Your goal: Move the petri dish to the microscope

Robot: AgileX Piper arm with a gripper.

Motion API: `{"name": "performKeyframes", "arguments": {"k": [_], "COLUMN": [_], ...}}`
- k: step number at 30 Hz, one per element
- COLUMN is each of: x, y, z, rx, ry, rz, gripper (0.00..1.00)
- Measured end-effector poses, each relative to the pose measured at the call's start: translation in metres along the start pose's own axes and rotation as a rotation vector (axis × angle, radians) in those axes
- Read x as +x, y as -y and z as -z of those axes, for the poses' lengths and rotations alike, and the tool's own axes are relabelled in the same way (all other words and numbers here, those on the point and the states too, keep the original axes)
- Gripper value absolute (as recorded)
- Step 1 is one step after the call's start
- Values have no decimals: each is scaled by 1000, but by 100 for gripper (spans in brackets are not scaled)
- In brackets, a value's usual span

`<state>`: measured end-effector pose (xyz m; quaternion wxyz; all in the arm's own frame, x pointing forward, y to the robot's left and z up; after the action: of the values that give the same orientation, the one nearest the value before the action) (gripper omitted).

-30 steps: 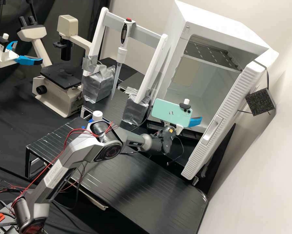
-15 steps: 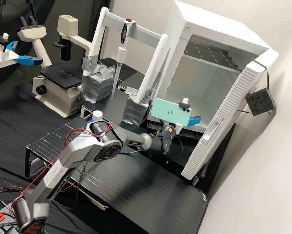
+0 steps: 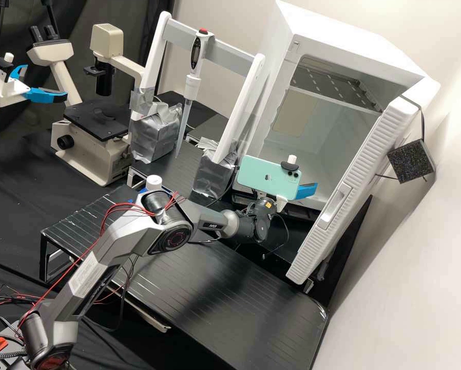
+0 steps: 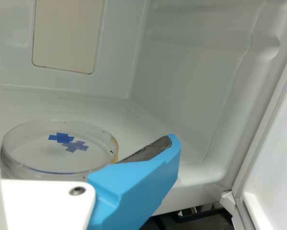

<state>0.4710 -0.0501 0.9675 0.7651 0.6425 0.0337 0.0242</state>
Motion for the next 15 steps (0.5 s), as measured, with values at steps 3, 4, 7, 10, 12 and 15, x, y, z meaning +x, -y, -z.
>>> {"name": "performKeyframes", "arguments": {"k": [3,4,7,10,12,15], "x": [0,0,0,0,0,1], "y": [0,0,0,0,-1,-2], "z": [0,0,0,0,0,1], "rx": [0,0,0,0,-1,-10], "ry": [0,0,0,0,-1,-5], "rz": [0,0,0,0,-2,-1], "gripper": [0,0,0,0,0,0]}}
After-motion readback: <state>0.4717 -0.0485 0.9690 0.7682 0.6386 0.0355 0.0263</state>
